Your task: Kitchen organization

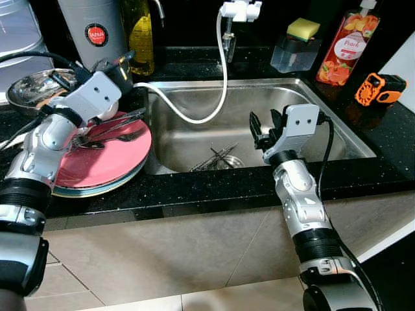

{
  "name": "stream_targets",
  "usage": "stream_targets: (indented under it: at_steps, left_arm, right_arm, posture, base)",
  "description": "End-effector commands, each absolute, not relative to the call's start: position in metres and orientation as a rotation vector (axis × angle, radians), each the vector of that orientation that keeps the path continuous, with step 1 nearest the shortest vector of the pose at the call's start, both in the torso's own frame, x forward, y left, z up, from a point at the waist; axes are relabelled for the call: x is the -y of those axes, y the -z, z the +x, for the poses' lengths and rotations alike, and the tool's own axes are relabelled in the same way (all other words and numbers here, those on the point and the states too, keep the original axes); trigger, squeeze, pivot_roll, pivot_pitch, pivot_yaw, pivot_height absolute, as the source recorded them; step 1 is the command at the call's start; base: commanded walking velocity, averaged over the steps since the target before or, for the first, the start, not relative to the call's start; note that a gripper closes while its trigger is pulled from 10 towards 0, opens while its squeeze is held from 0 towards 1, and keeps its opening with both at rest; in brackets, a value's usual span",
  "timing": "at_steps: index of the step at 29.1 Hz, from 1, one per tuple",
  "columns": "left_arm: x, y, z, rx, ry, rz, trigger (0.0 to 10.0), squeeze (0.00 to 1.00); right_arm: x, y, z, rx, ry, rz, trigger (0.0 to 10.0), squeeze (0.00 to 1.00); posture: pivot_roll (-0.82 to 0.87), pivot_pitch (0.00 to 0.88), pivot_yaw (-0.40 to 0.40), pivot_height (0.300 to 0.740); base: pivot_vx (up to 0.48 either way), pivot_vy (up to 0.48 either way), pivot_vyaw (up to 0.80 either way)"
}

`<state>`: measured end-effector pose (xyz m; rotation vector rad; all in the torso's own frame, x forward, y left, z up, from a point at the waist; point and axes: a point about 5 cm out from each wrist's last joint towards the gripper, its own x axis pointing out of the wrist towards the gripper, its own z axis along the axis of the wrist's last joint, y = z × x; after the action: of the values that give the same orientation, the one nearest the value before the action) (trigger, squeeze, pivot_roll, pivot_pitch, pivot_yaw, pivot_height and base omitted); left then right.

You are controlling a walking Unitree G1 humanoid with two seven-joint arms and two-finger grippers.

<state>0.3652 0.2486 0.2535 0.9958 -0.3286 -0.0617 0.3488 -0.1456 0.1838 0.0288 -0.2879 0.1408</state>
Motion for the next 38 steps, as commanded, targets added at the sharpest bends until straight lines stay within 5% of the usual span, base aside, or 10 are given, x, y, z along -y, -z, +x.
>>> stream_targets:
  at_steps: [1,2,3,4,5,10,20,26,29,38]
  left_arm:
    - [-0.236,-0.257,0.362,0.404,0.088,0.984,0.0,0.00]
    - [-0.233,-0.259,0.360,0.432,0.095,0.967,0.0,0.00]
    - [-0.226,-0.263,0.357,0.476,0.115,0.929,4.0,0.00]
    - [-0.226,-0.263,0.357,0.476,0.115,0.929,4.0,0.00]
    - [-0.219,-0.266,0.353,0.513,0.150,0.851,10.0,0.00]
    - [-0.199,-0.283,0.341,0.635,0.150,0.703,10.0,0.00]
    - [-0.178,-0.293,0.334,0.709,0.139,0.742,10.0,0.00]
    - [-0.163,-0.300,0.328,0.770,0.180,1.008,10.0,0.00]
    - [-0.158,-0.302,0.332,0.800,0.109,1.082,10.0,0.00]
    - [-0.147,-0.312,0.343,0.810,0.060,1.091,10.0,0.00]
  right_arm:
    - [0.149,-0.182,0.348,0.287,-0.125,0.022,10.0,0.00]
    - [0.149,-0.182,0.348,0.287,-0.126,0.023,10.0,0.00]
    - [0.148,-0.182,0.348,0.287,-0.127,0.023,10.0,0.00]
    - [0.148,-0.182,0.348,0.287,-0.127,0.023,10.0,0.00]
    - [0.148,-0.182,0.348,0.287,-0.128,0.024,10.0,0.00]
    - [0.146,-0.182,0.350,0.286,-0.135,0.026,10.0,0.00]
    - [0.144,-0.182,0.352,0.288,-0.143,0.030,10.0,0.00]
    - [0.144,-0.185,0.350,0.299,-0.150,0.057,10.0,0.00]
    - [0.135,-0.206,0.345,0.350,-0.282,0.434,10.0,0.00]
    - [0.117,-0.255,0.331,0.474,-0.519,0.654,10.0,0.00]
  posture:
    - [0.22,0.000,-0.059,0.740]
    - [0.22,0.000,-0.059,0.740]
    - [0.23,0.000,-0.063,0.740]
    - [0.23,0.000,-0.063,0.740]
    - [0.23,0.000,-0.063,0.740]
    - [0.24,0.000,-0.066,0.740]
    - [0.25,0.000,-0.069,0.740]
    - [0.24,0.000,-0.065,0.740]
    - [0.24,0.000,-0.060,0.740]
    - [0.23,0.000,-0.057,0.740]
  base:
    - [0.000,0.000,0.00]
    - [0.000,0.000,0.00]
    - [0.000,0.000,0.00]
    - [0.000,0.000,0.00]
    - [0.000,0.000,0.00]
    - [0.000,0.000,0.00]
    - [0.000,0.000,0.00]
    - [0.000,0.000,0.00]
    - [0.000,0.000,0.00]
    - [0.000,0.000,0.00]
